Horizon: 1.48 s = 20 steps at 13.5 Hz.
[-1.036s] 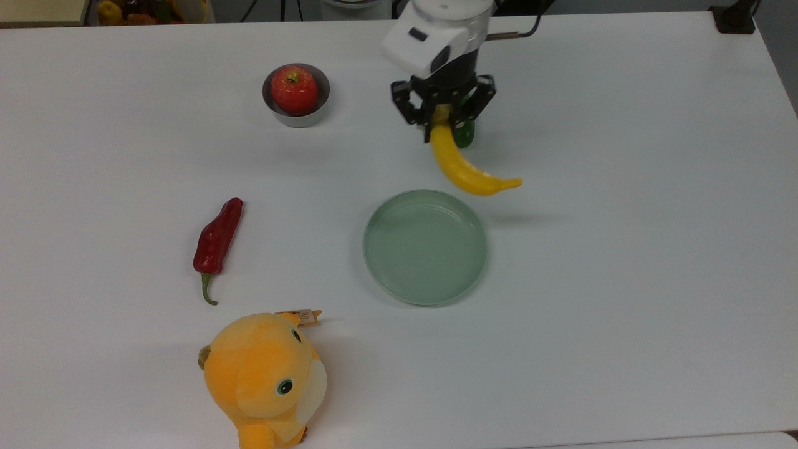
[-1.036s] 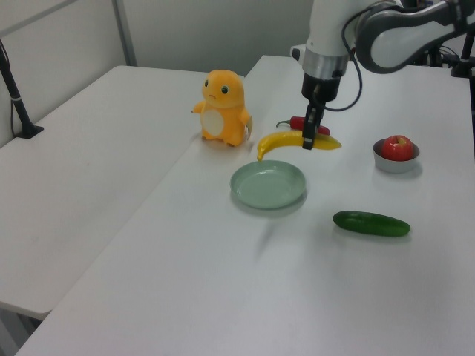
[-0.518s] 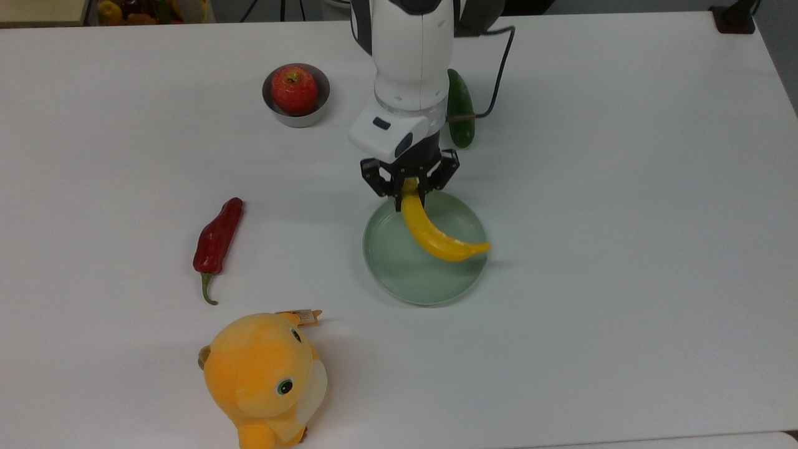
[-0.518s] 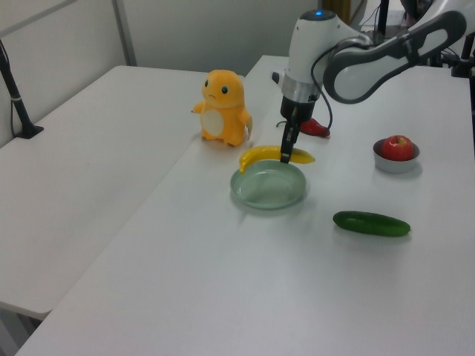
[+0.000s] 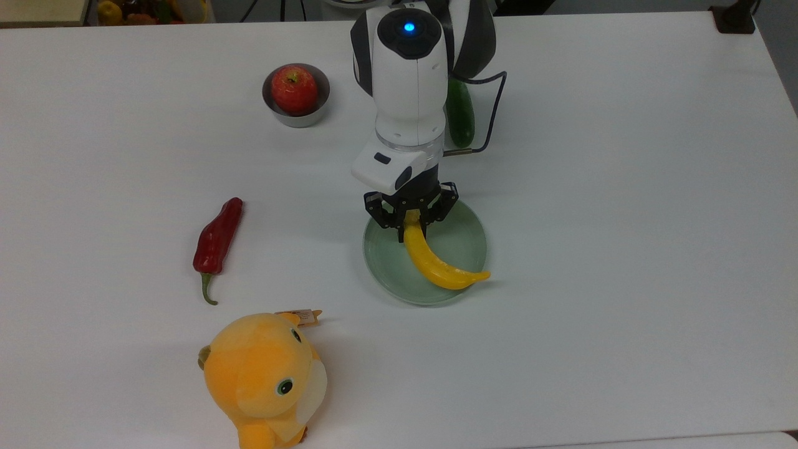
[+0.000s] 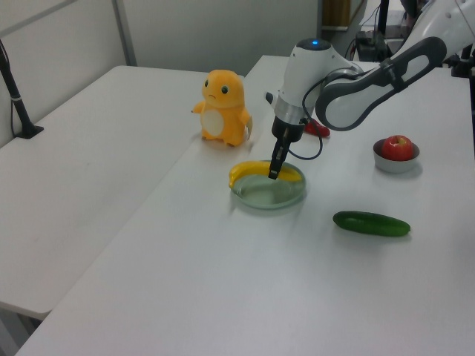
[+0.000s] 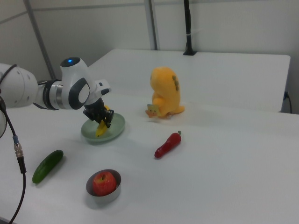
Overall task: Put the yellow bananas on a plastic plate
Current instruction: 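Open the gripper to release the banana and raise away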
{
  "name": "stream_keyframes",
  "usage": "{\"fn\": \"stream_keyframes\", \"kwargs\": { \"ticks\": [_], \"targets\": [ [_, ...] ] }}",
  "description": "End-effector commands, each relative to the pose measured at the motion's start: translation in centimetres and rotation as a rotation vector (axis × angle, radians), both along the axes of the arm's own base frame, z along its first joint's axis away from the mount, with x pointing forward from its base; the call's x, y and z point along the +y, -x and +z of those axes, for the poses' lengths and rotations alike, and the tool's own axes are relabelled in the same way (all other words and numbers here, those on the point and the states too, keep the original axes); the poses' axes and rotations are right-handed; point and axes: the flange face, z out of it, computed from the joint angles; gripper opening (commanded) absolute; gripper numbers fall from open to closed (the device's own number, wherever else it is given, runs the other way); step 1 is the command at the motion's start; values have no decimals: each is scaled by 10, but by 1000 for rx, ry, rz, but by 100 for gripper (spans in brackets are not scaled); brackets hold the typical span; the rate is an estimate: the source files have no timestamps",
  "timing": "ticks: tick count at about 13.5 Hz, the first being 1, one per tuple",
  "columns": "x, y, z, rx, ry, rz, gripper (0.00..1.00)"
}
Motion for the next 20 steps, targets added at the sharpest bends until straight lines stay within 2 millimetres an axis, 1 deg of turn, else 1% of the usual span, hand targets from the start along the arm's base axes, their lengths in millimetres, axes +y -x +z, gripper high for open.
{"fn": "stream_keyframes", "kwargs": {
  "ticks": [1, 2, 3, 5, 6, 7, 8, 9, 10, 11, 12, 13, 15, 17, 18, 19, 20],
  "targets": [
    [-5, -5, 5, -22, -5, 0, 62],
    [-7, -5, 5, -21, -4, -4, 91],
    [-7, -3, 3, -18, 3, 1, 100],
    [-8, -2, 9, -21, 3, 0, 100],
    [-9, -1, 17, -26, 3, -1, 100],
    [-13, 1, 42, -53, -2, -7, 100],
    [-26, 5, 69, -36, 15, -26, 100],
    [-41, 14, 100, -13, 33, -47, 100],
    [-45, 27, 131, 1, 35, -58, 100],
    [-62, 38, 161, 12, 38, -88, 100],
    [-85, 52, 189, 36, 35, -129, 100],
    [-93, 64, 209, 52, 23, -147, 100],
    [-111, 87, 239, 93, 14, -177, 100],
    [-128, 109, 262, 131, 9, -203, 100],
    [-144, 125, 276, 166, -4, -232, 100],
    [-153, 138, 285, 200, -25, -247, 100],
    [-160, 146, 289, 224, -28, -257, 100]
  ]
}}
